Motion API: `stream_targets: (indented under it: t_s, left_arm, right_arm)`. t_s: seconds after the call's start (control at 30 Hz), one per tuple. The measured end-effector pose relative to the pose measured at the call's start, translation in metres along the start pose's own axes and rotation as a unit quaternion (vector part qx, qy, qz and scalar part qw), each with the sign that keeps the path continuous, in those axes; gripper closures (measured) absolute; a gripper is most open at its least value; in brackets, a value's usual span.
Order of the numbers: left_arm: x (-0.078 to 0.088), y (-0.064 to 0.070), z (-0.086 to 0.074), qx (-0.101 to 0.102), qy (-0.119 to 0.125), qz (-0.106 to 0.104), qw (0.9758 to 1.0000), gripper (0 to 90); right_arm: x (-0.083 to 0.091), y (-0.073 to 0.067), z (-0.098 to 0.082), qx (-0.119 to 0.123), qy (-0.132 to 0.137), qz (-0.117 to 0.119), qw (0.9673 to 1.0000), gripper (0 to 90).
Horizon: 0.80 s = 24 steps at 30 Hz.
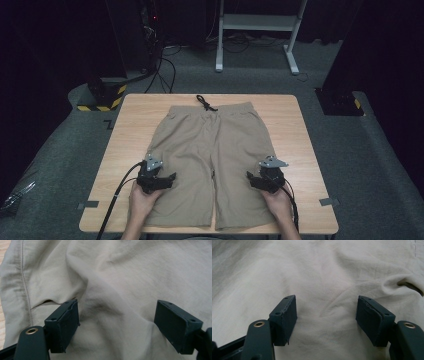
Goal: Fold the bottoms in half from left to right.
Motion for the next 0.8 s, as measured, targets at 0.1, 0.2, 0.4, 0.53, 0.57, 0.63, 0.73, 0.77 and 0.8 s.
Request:
stream_targets:
  t_s: [0.1, 0.2, 0.4, 0.53, 0.57, 0.63, 0.73, 0.77, 0.8]
  left_arm:
    - [-0.0001, 0.0, 0.0001, 0.001, 0.001, 0.0, 1.0, 20.1]
    - [-0.0002, 0.0002, 0.0001, 0.002, 0.002, -0.001, 1.0, 20.3]
    - [-0.0002, 0.0001, 0.0002, 0.004, 0.002, -0.002, 1.0, 20.4]
    - [-0.0002, 0.0002, 0.0002, 0.003, 0.002, -0.002, 1.0, 20.1]
    - [-0.0002, 0.0003, 0.0002, 0.003, 0.002, -0.003, 1.0, 19.9]
    - [-0.0002, 0.0005, 0.0001, 0.004, 0.001, -0.004, 1.0, 19.2]
    - [0.0001, 0.0004, 0.0003, 0.009, 0.001, -0.007, 0.9999, 18.4]
    - [0.0004, 0.0003, 0.0009, 0.016, -0.001, -0.011, 0.9998, 18.2]
    - [0.0005, 0.0009, 0.0012, 0.021, -0.003, -0.014, 0.9997, 18.1]
  right_arm:
    - [0.0001, -0.0001, -0.0001, -0.001, -0.001, 0.0, 1.0, 33.2]
    - [0.0, 0.0001, 0.0001, 0.0, 0.0, 0.0, 1.0, 33.2]
    - [0.0, 0.0002, 0.0001, 0.001, 0.0, 0.0, 1.0, 33.2]
    - [0.0002, -0.0001, -0.0002, 0.001, -0.001, 0.002, 1.0, 32.3]
    - [0.0001, -0.0002, 0.0, 0.001, -0.002, 0.003, 1.0, 31.4]
    - [-0.0001, -0.0005, 0.0002, 0.001, -0.004, 0.005, 1.0, 29.8]
    - [0.0002, -0.0027, 0.0037, 0.001, -0.005, 0.01, 0.9999, 28.2]
    - [0.0015, -0.0028, 0.0056, -0.002, 0.001, 0.012, 0.9999, 28.9]
    - [0.0024, -0.0022, 0.0075, -0.001, 0.007, 0.015, 0.9999, 29.0]
Point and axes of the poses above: each handheld gripper's, and its own axes: x roughly backward along the jaws, z roughly out of its top, y roughly to its right, the point moved 9 cm from there along -x, roughly forward along the jaws, and after that the axes turned 7 degrees about x, right-handed, at the moved point
